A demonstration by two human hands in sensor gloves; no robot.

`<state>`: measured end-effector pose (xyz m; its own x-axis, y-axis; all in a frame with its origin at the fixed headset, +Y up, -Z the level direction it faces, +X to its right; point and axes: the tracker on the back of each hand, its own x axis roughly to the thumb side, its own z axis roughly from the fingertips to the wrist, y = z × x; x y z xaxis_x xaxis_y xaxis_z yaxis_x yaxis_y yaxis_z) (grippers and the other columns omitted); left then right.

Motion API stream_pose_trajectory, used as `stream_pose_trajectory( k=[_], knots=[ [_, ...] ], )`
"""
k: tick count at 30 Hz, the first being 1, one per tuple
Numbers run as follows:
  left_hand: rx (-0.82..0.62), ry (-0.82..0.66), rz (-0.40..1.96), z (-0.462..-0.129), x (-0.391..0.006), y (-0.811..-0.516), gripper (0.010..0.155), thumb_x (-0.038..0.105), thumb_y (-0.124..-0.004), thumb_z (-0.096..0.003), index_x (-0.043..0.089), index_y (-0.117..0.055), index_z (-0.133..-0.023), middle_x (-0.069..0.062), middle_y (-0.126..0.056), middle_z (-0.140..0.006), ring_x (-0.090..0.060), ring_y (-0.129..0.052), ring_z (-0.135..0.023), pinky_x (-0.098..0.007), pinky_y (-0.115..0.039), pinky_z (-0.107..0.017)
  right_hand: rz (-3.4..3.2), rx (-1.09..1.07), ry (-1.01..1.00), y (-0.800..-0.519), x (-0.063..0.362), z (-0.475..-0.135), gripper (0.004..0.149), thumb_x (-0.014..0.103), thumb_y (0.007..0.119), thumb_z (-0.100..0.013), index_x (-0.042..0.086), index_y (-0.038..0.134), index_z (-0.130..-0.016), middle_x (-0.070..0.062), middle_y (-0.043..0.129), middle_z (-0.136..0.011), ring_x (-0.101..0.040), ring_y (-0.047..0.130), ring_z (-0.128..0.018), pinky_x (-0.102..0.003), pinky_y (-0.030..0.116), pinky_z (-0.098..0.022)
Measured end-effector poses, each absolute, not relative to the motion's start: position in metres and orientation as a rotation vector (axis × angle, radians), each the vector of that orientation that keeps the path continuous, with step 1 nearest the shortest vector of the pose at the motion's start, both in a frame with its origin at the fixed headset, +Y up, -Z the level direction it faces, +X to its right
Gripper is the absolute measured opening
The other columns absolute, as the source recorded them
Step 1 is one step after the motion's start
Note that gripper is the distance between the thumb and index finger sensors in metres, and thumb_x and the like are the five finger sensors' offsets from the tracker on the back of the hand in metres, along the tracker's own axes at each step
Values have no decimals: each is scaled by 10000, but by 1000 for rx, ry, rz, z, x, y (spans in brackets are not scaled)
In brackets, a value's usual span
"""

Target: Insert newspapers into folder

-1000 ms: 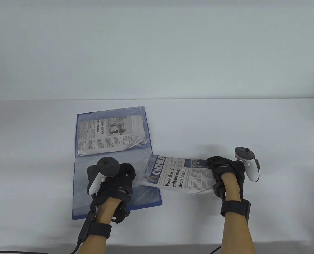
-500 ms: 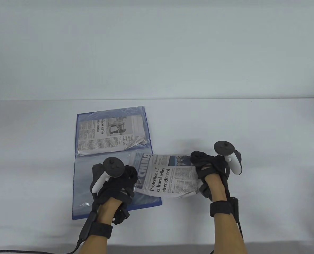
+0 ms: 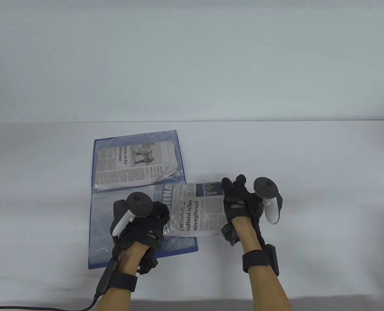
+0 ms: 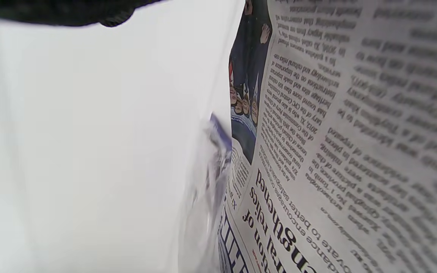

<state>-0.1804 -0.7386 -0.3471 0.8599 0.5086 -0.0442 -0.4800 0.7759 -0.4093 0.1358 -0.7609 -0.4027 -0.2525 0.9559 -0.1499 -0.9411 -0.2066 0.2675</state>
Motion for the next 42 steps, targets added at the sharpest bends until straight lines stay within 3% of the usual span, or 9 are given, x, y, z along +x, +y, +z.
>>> stream_pose_trajectory(
  k=[8,16,19,23,25,28,32,37,42],
  knots=[
    [-429,-72,531,-347,-180,-740,413,426,-673,-613,363,-609,-1016,59,-492,-1244,-319,-325,-1229,-619,-344,-911,2109,272,552,-763,80,-403,872,502,591,-598,-8,37,-1038,-324,147,-1024,-570,403,-940,-743,354,-605],
    [-426,-72,565,-348,-182,-740,412,431,-669,-615,369,-604,-1017,61,-490,-1244,-315,-324,-1230,-617,-342,-912,1982,466,752,-774,23,-396,904,580,573,-559,47,48,-1066,-264,150,-1078,-590,59,-944,-784,86,-537],
    [-428,-70,562,-347,-182,-739,414,433,-668,-615,369,-602,-1018,61,-488,-1244,-316,-324,-1230,-617,-340,-912,1950,480,823,-775,15,-395,914,586,570,-556,51,29,-1061,-266,101,-1069,-585,-1,-929,-769,29,-514],
    [-399,-60,576,-346,-183,-736,415,432,-663,-616,363,-596,-1020,48,-490,-1243,-338,-326,-1222,-623,-349,-904,1994,449,745,-764,34,-397,908,574,583,-565,42,41,-1063,-283,79,-1050,-582,22,-936,-779,47,-523],
    [-374,-49,578,-345,-184,-734,415,432,-660,-618,362,-592,-1021,44,-491,-1240,-338,-331,-1221,-622,-353,-903,2060,456,712,-755,45,-397,854,547,628,-582,5,193,-1078,-293,127,-1051,-582,75,-951,-787,77,-539],
    [-328,-11,588,-344,-185,-731,418,432,-652,-620,352,-579,-1023,35,-492,-1236,-338,-339,-1219,-619,-359,-902,2126,546,833,-751,53,-395,684,493,717,-599,2,472,-1008,-276,142,-1060,-563,67,-962,-792,86,-549],
    [-291,17,602,-343,-186,-729,419,432,-649,-621,346,-574,-1023,31,-493,-1233,-340,-342,-1217,-614,-367,-903,2303,661,1061,-762,42,-390,612,381,802,-593,59,525,-1035,-291,78,-1056,-570,-13,-933,-796,85,-543],
    [-257,32,622,-342,-193,-726,420,431,-649,-621,341,-573,-1024,25,-496,-1231,-342,-354,-1214,-613,-374,-902,2456,728,894,-754,21,-395,401,260,810,-580,87,745,-936,-277,247,-1082,-550,102,-973,-792,154,-579],
    [-158,52,702,-337,-198,-715,435,421,-619,-631,339,-541,-1051,4,-465,-1240,-357,-328,-1208,-622,-356,-894,2289,669,722,-738,21,-400,374,251,782,-575,71,757,-902,-286,318,-1072,-546,190,-987,-791,201,-597]
  ],
)
